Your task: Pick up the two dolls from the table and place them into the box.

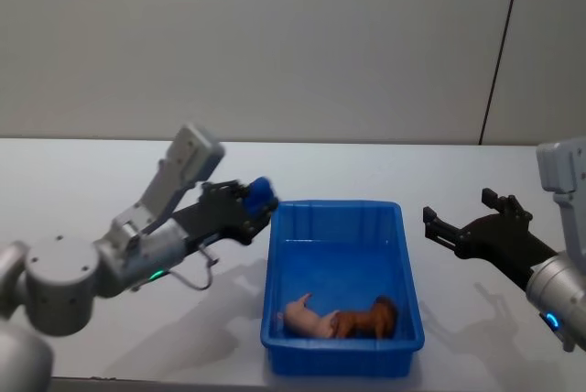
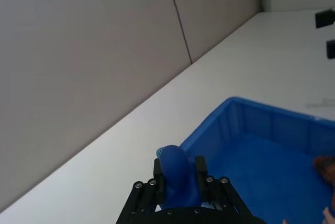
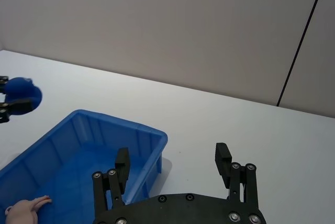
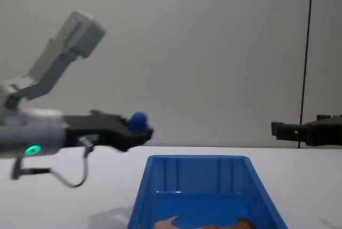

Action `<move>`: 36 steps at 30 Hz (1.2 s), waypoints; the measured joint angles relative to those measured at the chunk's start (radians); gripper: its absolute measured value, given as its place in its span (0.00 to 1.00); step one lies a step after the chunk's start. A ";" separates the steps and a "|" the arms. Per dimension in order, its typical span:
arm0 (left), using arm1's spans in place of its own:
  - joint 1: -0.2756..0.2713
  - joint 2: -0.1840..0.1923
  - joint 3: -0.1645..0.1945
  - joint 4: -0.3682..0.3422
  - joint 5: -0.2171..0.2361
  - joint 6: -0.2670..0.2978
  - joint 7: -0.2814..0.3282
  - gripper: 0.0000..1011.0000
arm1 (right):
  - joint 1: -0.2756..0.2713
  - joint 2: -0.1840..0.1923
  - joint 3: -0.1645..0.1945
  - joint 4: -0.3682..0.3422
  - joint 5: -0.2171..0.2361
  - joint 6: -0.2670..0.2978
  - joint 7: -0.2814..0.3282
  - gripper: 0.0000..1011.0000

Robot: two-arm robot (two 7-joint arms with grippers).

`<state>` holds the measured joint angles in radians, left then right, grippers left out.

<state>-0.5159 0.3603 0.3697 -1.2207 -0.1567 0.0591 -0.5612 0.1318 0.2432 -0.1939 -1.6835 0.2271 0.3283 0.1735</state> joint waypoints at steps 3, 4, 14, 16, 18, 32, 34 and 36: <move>-0.032 -0.026 0.012 0.039 0.005 -0.026 -0.018 0.31 | 0.000 0.000 0.000 0.000 0.000 0.000 0.000 0.99; -0.052 -0.042 0.019 0.060 0.007 -0.042 -0.028 0.32 | 0.000 0.000 0.000 0.000 0.000 0.000 0.000 0.99; -0.158 -0.129 0.058 0.206 0.022 -0.131 -0.085 0.64 | 0.000 0.000 0.000 0.000 0.000 0.000 0.000 0.99; -0.168 -0.137 0.063 0.219 0.023 -0.138 -0.089 0.71 | 0.000 0.000 0.000 0.000 0.000 0.000 0.000 0.99; -0.179 -0.146 0.068 0.232 0.024 -0.147 -0.093 0.77 | 0.000 0.000 0.000 0.000 0.000 0.000 0.000 0.99; -0.171 -0.148 0.081 0.187 0.029 -0.162 -0.072 0.99 | 0.000 0.000 0.000 0.000 0.000 0.000 0.000 0.99; -0.167 -0.146 0.082 0.179 0.029 -0.162 -0.068 0.99 | 0.000 0.000 0.000 0.000 0.000 0.000 0.000 0.99; -0.162 -0.143 0.082 0.167 0.029 -0.161 -0.063 0.99 | 0.000 0.000 0.000 0.000 0.000 0.000 0.000 0.99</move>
<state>-0.6783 0.2170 0.4518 -1.0535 -0.1280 -0.1016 -0.6244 0.1318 0.2432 -0.1939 -1.6836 0.2271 0.3282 0.1735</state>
